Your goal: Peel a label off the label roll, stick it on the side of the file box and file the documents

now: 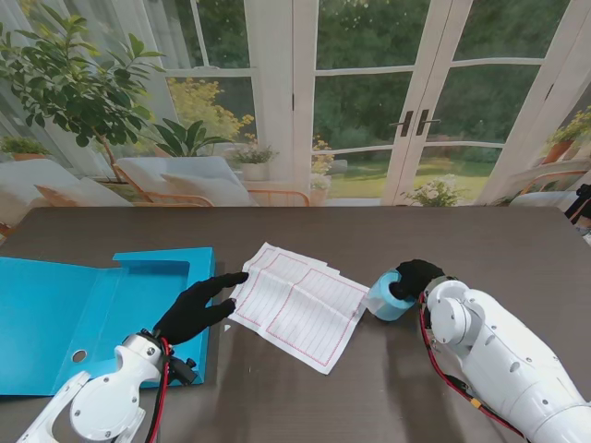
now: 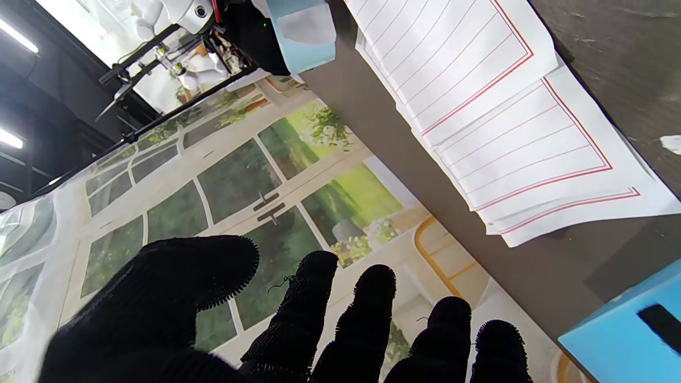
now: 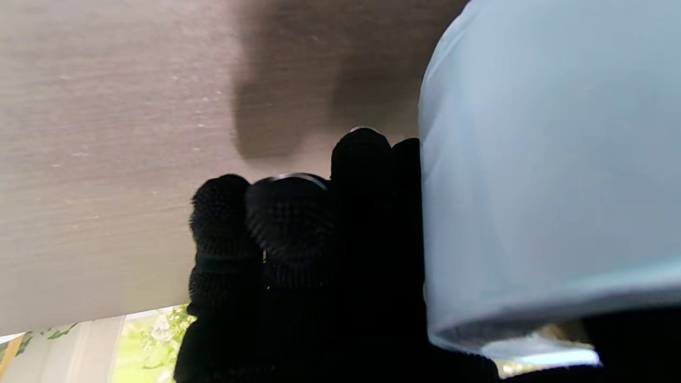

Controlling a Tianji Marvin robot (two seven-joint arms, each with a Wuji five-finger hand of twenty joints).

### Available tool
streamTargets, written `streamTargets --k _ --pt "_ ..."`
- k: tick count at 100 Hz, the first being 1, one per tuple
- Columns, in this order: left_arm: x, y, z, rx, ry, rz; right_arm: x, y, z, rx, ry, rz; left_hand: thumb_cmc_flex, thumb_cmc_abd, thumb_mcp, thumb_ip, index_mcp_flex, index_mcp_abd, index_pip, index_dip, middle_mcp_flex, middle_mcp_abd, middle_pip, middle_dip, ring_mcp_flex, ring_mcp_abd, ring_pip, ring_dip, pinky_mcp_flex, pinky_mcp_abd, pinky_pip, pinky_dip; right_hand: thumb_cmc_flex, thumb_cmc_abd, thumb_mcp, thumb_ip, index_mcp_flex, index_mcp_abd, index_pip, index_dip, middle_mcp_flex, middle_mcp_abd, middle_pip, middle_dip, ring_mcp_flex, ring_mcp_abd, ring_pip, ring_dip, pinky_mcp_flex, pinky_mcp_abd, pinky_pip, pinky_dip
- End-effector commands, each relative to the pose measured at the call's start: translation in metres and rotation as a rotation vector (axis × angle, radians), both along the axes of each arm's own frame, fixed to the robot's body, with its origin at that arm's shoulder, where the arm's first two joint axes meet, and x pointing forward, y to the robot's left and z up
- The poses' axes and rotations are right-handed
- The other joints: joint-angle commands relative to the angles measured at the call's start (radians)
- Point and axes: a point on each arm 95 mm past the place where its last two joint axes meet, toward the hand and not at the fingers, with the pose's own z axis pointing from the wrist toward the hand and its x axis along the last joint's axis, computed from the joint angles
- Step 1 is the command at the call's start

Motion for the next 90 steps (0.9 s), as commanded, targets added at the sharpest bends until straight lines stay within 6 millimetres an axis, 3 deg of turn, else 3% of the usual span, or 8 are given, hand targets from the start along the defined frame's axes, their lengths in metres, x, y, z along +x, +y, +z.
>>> streamTargets --k 1,31,44,58,77,90 --pt "0.003 -0.006 0.000 0.004 0.012 -0.031 0.001 0.010 0.013 0.029 -0.024 0.010 -0.024 0.017 0.013 0.040 0.012 0.001 0.003 -0.004 0.015 0.002 -0.005 -0.002 -0.011 -0.019 -0.011 -0.007 -0.026 -0.035 -0.025 0.000 0.071 0.020 0.183 0.027 0.070 -0.152 0.114 0.079 0.030 0.042 0.032 0.023 0.032 -0.007 0.020 0.009 0.252 0.018 0.046 0.021" --pt "0.021 -0.024 0.008 0.050 -0.001 -0.135 -0.002 0.025 0.057 0.119 -0.086 0.012 0.008 -0.022 0.043 0.079 0.039 -0.017 0.015 0.000 0.031 0.008 0.000 0.003 0.009 -0.012 -0.003 0.000 -0.012 -0.029 -0.019 0.004 0.084 0.024 0.168 0.031 0.068 -0.134 0.114 0.076 0.021 0.054 0.035 0.024 0.030 0.012 0.009 0.003 0.236 0.039 0.043 0.028" --pt "0.031 -0.031 0.012 0.093 -0.032 -0.183 -0.007 0.036 0.072 0.158 -0.105 0.029 0.065 -0.082 0.108 0.177 0.047 -0.049 0.020 0.001 0.051 0.002 0.006 0.015 0.041 -0.008 0.006 0.017 0.020 -0.015 -0.002 0.016 0.090 0.023 0.166 0.032 0.067 -0.134 0.114 0.076 0.019 0.057 0.034 0.022 0.031 0.015 0.002 0.000 0.229 0.042 0.039 0.028" --pt "0.041 -0.039 0.014 0.122 -0.086 -0.219 -0.016 0.050 0.083 0.207 -0.121 0.059 0.092 -0.142 0.143 0.233 0.037 -0.072 0.022 0.000 0.069 0.000 0.015 0.027 0.076 0.000 0.025 0.035 0.056 0.002 0.015 0.028 0.094 0.023 0.165 0.033 0.068 -0.129 0.113 0.075 0.019 0.059 0.033 0.021 0.030 0.022 0.000 -0.001 0.226 0.045 0.037 0.028" --pt "0.052 -0.047 0.020 0.107 -0.124 -0.249 -0.029 0.068 0.091 0.273 -0.128 0.098 0.066 -0.178 0.110 0.220 0.005 -0.087 0.024 0.005 0.069 -0.006 0.026 0.043 0.082 -0.001 0.042 0.050 0.061 0.001 0.021 0.037 0.101 0.019 0.165 0.034 0.071 -0.119 0.110 0.074 0.020 0.066 0.031 0.017 0.030 0.032 0.001 0.001 0.220 0.058 0.039 0.031" --pt "0.057 -0.052 0.023 0.102 -0.150 -0.268 -0.036 0.079 0.094 0.309 -0.132 0.114 0.026 -0.193 0.067 0.168 -0.021 -0.085 0.036 0.030 0.068 -0.011 0.038 0.082 0.085 -0.005 0.061 0.072 0.060 -0.001 0.029 0.059 0.104 0.018 0.166 0.034 0.073 -0.115 0.109 0.075 0.022 0.069 0.030 0.015 0.029 0.043 0.002 0.002 0.220 0.060 0.040 0.031"
